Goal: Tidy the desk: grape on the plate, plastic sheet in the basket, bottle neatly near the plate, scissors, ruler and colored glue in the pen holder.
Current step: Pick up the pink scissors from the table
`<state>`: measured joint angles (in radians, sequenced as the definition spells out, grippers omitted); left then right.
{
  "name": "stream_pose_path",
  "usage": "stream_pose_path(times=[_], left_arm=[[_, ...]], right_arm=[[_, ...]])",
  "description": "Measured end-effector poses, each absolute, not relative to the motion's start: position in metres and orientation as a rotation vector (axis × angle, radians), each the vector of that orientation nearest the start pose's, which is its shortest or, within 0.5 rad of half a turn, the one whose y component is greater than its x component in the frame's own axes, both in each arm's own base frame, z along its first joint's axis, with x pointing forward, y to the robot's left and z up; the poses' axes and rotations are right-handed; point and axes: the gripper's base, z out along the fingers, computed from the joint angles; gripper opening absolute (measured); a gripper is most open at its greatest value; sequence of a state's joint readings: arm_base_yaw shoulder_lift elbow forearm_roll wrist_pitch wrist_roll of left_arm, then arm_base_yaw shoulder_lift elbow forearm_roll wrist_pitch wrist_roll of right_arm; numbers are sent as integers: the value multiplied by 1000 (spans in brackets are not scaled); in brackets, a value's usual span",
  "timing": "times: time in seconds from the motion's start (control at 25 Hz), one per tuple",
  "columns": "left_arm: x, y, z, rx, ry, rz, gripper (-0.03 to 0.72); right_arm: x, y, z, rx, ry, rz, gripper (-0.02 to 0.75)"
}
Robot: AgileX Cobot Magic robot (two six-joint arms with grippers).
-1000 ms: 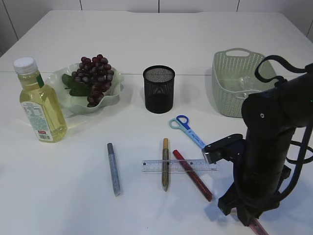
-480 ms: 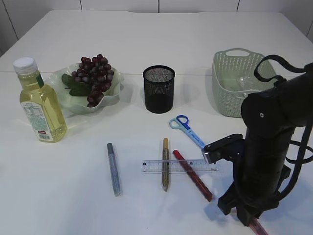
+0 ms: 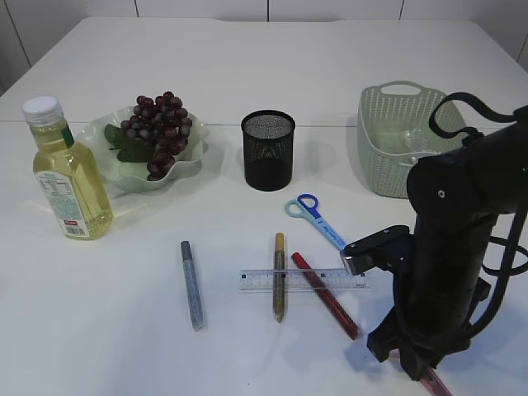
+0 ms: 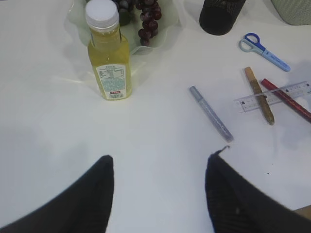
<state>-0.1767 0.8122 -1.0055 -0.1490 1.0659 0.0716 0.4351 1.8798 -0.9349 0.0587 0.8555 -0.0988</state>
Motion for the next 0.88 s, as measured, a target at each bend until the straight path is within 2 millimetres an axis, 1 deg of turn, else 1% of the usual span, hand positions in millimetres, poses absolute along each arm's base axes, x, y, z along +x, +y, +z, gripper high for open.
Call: stream_pose_path(times=[0.72, 0.88], left_arm=[[129, -35, 381, 271, 2340, -240, 435], [129, -35, 381, 271, 2340, -237, 435]], right_arm=[[262, 127, 116, -777, 3184, 53, 216], [262, 128, 120, -761, 3156, 69, 216]])
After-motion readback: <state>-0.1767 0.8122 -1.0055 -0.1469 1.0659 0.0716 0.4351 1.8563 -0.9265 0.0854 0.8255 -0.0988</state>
